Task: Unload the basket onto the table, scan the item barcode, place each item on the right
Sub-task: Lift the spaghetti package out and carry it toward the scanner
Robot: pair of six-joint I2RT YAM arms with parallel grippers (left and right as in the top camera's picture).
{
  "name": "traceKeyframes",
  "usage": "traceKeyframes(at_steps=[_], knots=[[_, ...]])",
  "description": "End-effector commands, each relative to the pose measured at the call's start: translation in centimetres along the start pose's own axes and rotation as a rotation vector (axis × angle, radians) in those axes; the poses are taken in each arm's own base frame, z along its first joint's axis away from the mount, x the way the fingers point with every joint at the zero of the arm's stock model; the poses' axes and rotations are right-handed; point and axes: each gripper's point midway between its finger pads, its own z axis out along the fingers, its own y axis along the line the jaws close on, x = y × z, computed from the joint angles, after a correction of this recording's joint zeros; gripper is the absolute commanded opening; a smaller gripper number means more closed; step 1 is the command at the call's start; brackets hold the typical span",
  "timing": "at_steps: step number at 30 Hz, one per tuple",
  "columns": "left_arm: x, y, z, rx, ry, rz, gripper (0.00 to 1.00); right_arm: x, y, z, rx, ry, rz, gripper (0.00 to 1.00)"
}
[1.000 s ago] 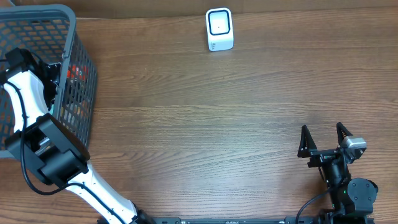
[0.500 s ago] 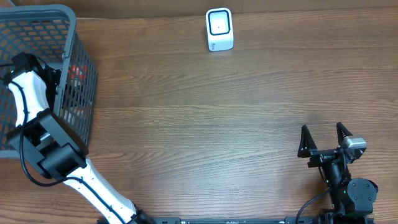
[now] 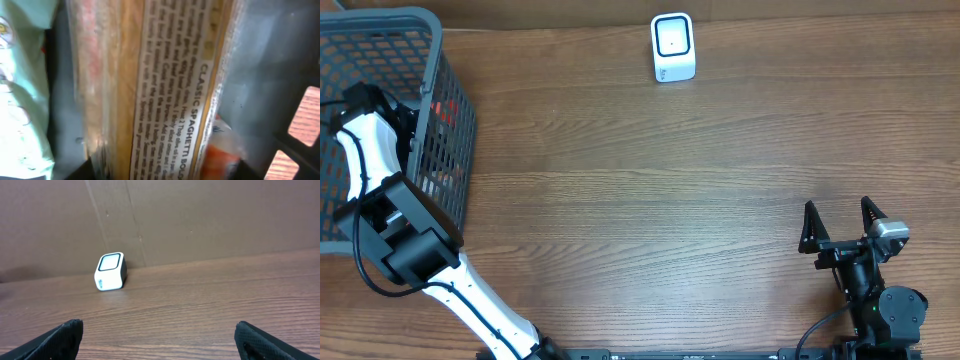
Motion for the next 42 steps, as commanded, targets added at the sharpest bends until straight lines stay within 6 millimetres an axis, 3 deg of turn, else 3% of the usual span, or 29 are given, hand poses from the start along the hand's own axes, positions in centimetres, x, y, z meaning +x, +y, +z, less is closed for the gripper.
traceKeyframes(at_steps=[1, 6, 10, 15, 19, 26, 34, 38, 42], knots=[[2.9, -1.6, 6.0, 0.072, 0.139, -0.008, 0.27, 0.1, -0.4, 0.0, 0.018, -0.007, -0.004, 1.0], [1.1, -0.9, 3.5, 0.053, 0.105, -0.059, 0.26, 0.1, -0.4, 0.0, 0.018, -0.007, -0.004, 1.0], [-1.2, -0.1, -0.5, 0.023, 0.051, -0.121, 0.25, 0.1, -0.4, 0.0, 0.018, -0.007, -0.004, 1.0], [-4.0, 1.1, -7.5, -0.033, -0.06, -0.197, 0.24, 0.1, -0.4, 0.0, 0.018, -0.007, -0.004, 1.0], [-5.2, 2.3, -14.6, -0.124, -0.19, -0.275, 0.25, 0.1, -0.4, 0.0, 0.018, -0.007, -0.004, 1.0], [-4.8, 2.1, -27.1, -0.204, -0.468, -0.355, 0.26, 0.1, -0.4, 0.0, 0.018, -0.007, -0.003, 1.0], [-2.2, -2.2, -39.6, -0.108, -0.786, -0.343, 0.25, 0.1, -0.4, 0.0, 0.018, -0.007, -0.004, 1.0], [-0.2, -6.0, -44.2, -0.004, -0.897, -0.28, 0.25, 0.1, -0.4, 0.0, 0.018, -0.007, -0.003, 1.0], [2.3, -10.7, -46.4, 0.084, -0.918, -0.201, 0.25, 0.1, -0.4, 0.0, 0.018, -0.007, -0.004, 1.0]])
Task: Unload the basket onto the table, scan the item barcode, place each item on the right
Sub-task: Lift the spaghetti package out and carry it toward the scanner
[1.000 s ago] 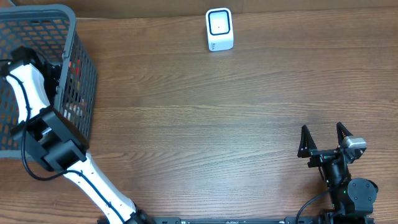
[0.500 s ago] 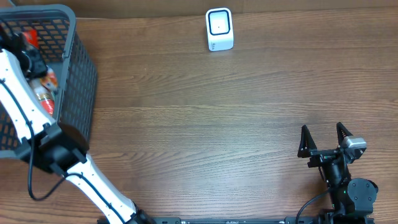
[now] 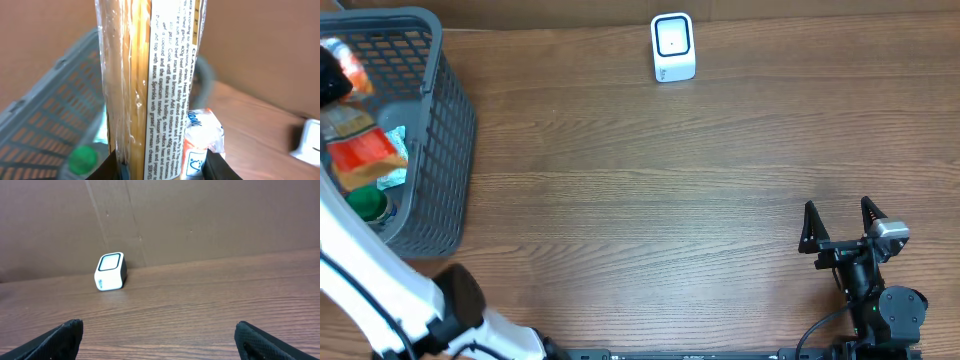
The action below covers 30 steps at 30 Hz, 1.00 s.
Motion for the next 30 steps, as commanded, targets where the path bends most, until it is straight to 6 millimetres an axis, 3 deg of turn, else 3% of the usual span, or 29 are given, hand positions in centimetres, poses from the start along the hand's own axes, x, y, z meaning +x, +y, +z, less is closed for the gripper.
traceKeyframes(at_steps=[1, 6, 9, 14, 21, 30], knots=[[-0.1, -5.3, -5.2, 0.171, -0.071, 0.038, 0.25, 0.1, -0.4, 0.0, 0.018, -0.007, -0.004, 1.0], [4.0, -9.9, -6.4, 0.267, 0.062, 0.117, 0.22, 0.1, -0.4, 0.0, 0.018, -0.007, -0.004, 1.0], [6.2, -13.2, -5.9, 0.336, 0.146, 0.181, 0.16, 0.1, -0.4, 0.0, 0.018, -0.006, -0.003, 1.0], [11.3, -18.8, -4.2, 0.421, 0.336, 0.261, 0.16, 0.1, -0.4, 0.0, 0.018, -0.007, -0.004, 1.0], [21.0, -25.6, 0.5, 0.361, 0.591, 0.344, 0.15, 0.1, -0.4, 0.0, 0.018, -0.007, -0.004, 1.0], [37.3, -33.3, 6.0, 0.291, 0.813, 0.342, 0.15, 0.1, -0.4, 0.0, 0.018, -0.007, -0.004, 1.0]])
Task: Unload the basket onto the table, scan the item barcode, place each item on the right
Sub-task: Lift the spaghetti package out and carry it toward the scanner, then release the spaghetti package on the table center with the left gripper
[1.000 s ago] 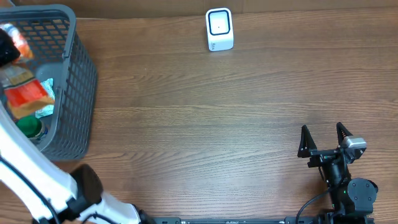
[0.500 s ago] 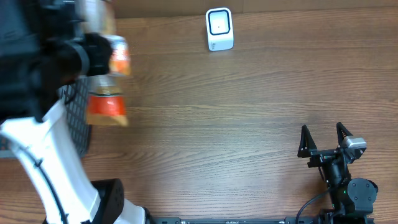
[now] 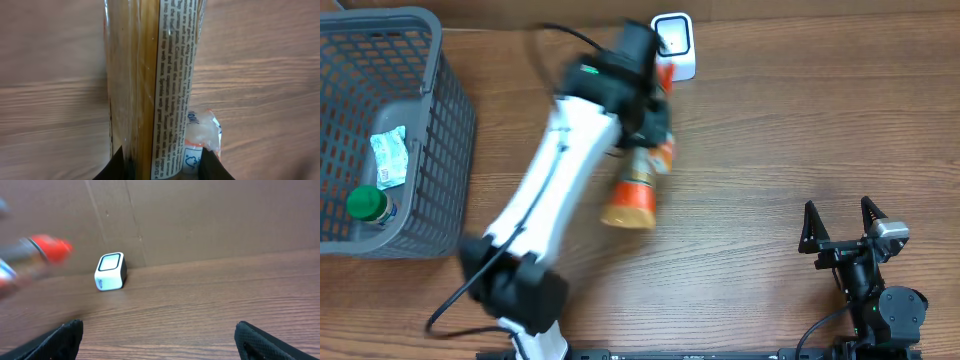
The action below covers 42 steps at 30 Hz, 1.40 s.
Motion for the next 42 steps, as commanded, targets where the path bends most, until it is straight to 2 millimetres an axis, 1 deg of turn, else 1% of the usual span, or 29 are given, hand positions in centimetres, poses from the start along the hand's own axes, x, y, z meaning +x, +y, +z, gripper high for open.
traceKeyframes(at_steps=[1, 3, 4, 6, 9, 11, 12, 14, 15, 16, 18, 21, 23, 26, 30, 37, 39, 42], knots=[[2.0, -2.1, 4.3, -0.02, 0.046, -0.075, 0.15, 0.1, -0.4, 0.0, 0.018, -0.007, -0.004, 1.0], [3.2, -3.1, 7.7, -0.03, 0.078, -0.07, 0.14, 0.1, -0.4, 0.0, 0.018, -0.007, -0.004, 1.0], [4.1, -3.5, 10.0, -0.041, 0.102, -0.075, 0.11, 0.1, -0.4, 0.0, 0.018, -0.007, -0.004, 1.0], [5.2, -3.8, 12.5, -0.06, 0.139, -0.077, 0.1, 0.1, -0.4, 0.0, 0.018, -0.007, -0.004, 1.0], [6.4, -4.0, 15.1, -0.083, 0.184, -0.063, 0.11, 0.1, -0.4, 0.0, 0.018, -0.007, -0.004, 1.0], [6.7, -3.9, 16.2, -0.09, 0.201, -0.062, 0.15, 0.1, -0.4, 0.0, 0.018, -0.007, -0.004, 1.0], [6.9, -3.9, 16.6, -0.089, 0.21, -0.063, 0.19, 0.1, -0.4, 0.0, 0.018, -0.007, -0.004, 1.0], [7.2, -4.0, 17.1, -0.083, 0.228, -0.066, 0.44, 0.1, -0.4, 0.0, 0.018, -0.007, -0.004, 1.0], [7.2, -3.9, 17.2, -0.083, 0.231, -0.063, 0.54, 0.1, -0.4, 0.0, 0.018, -0.007, -0.004, 1.0], [7.2, -3.9, 17.2, -0.081, 0.233, -0.058, 0.61, 0.1, -0.4, 0.0, 0.018, -0.007, -0.004, 1.0], [7.1, -4.0, 17.1, -0.076, 0.231, -0.029, 0.68, 0.1, -0.4, 0.0, 0.018, -0.007, -0.004, 1.0], [6.6, -4.2, 16.6, -0.068, 0.227, 0.011, 0.72, 0.1, -0.4, 0.0, 0.018, -0.007, -0.004, 1.0], [6.1, -4.3, 15.9, -0.066, 0.224, 0.022, 0.73, 0.1, -0.4, 0.0, 0.018, -0.007, -0.004, 1.0], [4.8, -4.4, 14.3, -0.067, 0.211, 0.032, 0.76, 0.1, -0.4, 0.0, 0.018, -0.007, -0.004, 1.0], [3.0, -5.3, 12.0, -0.045, 0.182, 0.059, 0.81, 0.1, -0.4, 0.0, 0.018, -0.007, -0.004, 1.0], [0.3, -6.4, 7.6, -0.018, 0.119, 0.056, 0.91, 0.1, -0.4, 0.0, 0.018, -0.007, -0.004, 1.0], [-0.2, -6.2, 6.4, -0.022, 0.11, 0.054, 0.91, 0.1, -0.4, 0.0, 0.018, -0.007, -0.004, 1.0], [-1.2, -5.1, 4.5, -0.063, 0.078, 0.041, 0.91, 0.1, -0.4, 0.0, 0.018, -0.007, -0.004, 1.0]])
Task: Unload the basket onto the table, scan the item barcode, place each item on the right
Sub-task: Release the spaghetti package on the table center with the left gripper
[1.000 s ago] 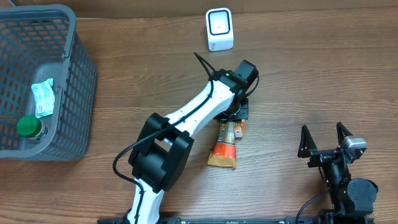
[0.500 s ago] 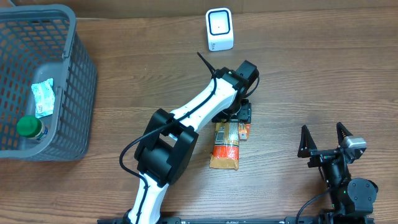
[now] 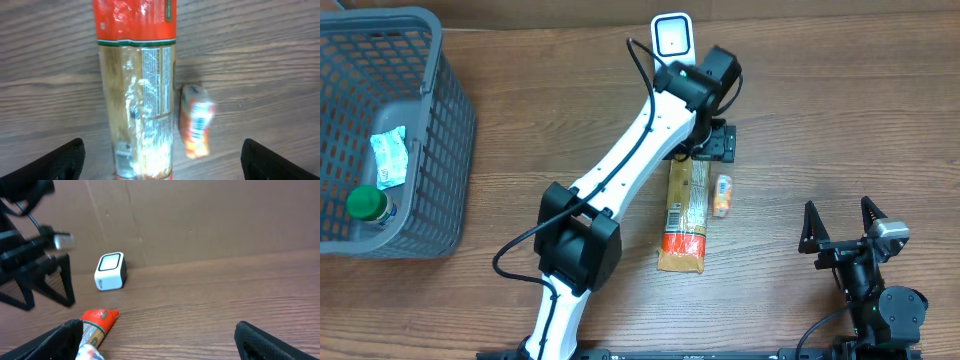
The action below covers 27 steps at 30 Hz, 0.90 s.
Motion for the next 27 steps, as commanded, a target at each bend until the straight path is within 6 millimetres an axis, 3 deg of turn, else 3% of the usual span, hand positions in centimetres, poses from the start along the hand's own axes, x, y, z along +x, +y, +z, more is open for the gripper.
traceKeyframes(at_steps=[1, 8, 15, 19, 22, 27], knots=[[-1.9, 1.5, -2.4, -0.043, -0.07, -0.007, 0.91, 0.1, -0.4, 0.0, 0.018, -0.007, -0.003, 1.0], [-3.4, 5.7, -8.6, -0.12, -0.159, -0.079, 0.9, 0.1, -0.4, 0.0, 0.018, -0.007, -0.003, 1.0], [-5.1, 12.6, -18.2, -0.223, -0.404, -0.204, 0.91, 0.1, -0.4, 0.0, 0.018, -0.007, -0.003, 1.0], [-3.9, 18.4, -24.8, -0.254, -0.56, -0.355, 0.93, 0.1, -0.4, 0.0, 0.018, -0.007, -0.003, 1.0], [-1.9, 24.2, -29.1, -0.301, -0.653, -0.5, 0.93, 0.1, -0.4, 0.0, 0.018, -0.007, -0.003, 1.0], [2.4, 33.9, -33.2, -0.401, -0.728, -0.771, 0.93, 0.1, -0.4, 0.0, 0.018, -0.007, -0.003, 1.0]])
